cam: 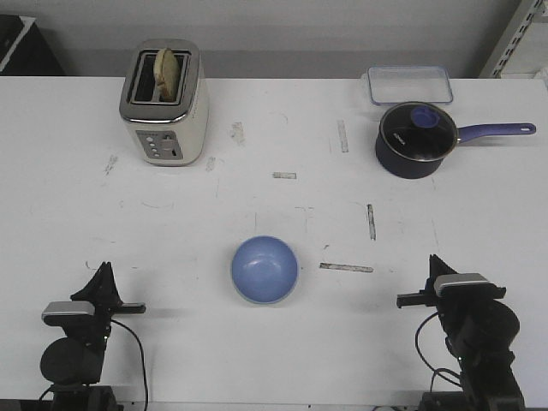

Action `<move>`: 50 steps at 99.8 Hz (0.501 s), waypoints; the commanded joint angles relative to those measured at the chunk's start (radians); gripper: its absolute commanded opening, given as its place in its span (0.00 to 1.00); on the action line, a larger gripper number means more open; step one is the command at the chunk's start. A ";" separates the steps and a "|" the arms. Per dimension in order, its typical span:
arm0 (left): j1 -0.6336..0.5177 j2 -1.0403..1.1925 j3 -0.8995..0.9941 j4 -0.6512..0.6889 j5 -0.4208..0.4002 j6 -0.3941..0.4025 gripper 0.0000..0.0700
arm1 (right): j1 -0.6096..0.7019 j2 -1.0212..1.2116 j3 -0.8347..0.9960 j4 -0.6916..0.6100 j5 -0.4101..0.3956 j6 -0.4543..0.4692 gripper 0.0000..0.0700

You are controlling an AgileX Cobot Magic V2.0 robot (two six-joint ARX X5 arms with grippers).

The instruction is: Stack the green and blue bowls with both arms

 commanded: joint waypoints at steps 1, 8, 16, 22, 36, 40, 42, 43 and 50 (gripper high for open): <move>0.000 -0.002 -0.021 0.015 0.001 -0.002 0.00 | 0.002 0.004 0.008 0.011 0.001 0.003 0.00; 0.000 -0.002 -0.021 0.015 0.001 -0.002 0.00 | 0.002 0.004 0.008 0.011 0.000 0.003 0.00; 0.000 -0.002 -0.021 0.015 0.001 -0.002 0.00 | 0.002 0.004 0.008 0.011 0.000 0.003 0.00; 0.000 -0.002 -0.021 0.015 0.001 -0.002 0.00 | 0.002 0.004 0.008 0.011 0.000 0.003 0.00; 0.000 -0.002 -0.021 0.015 0.001 -0.002 0.00 | -0.006 -0.010 0.008 0.015 0.002 -0.009 0.00; 0.000 -0.002 -0.021 0.015 0.001 -0.002 0.00 | -0.013 -0.013 0.005 0.017 0.001 -0.019 0.00; 0.000 -0.002 -0.021 0.015 0.001 -0.002 0.00 | -0.017 -0.014 0.001 0.021 0.001 -0.020 0.00; 0.000 -0.002 -0.021 0.015 0.001 -0.002 0.00 | -0.018 -0.016 -0.002 0.023 0.001 -0.020 0.00; 0.000 -0.002 -0.021 0.015 0.001 -0.002 0.00 | -0.034 -0.030 -0.033 0.050 0.001 -0.020 0.00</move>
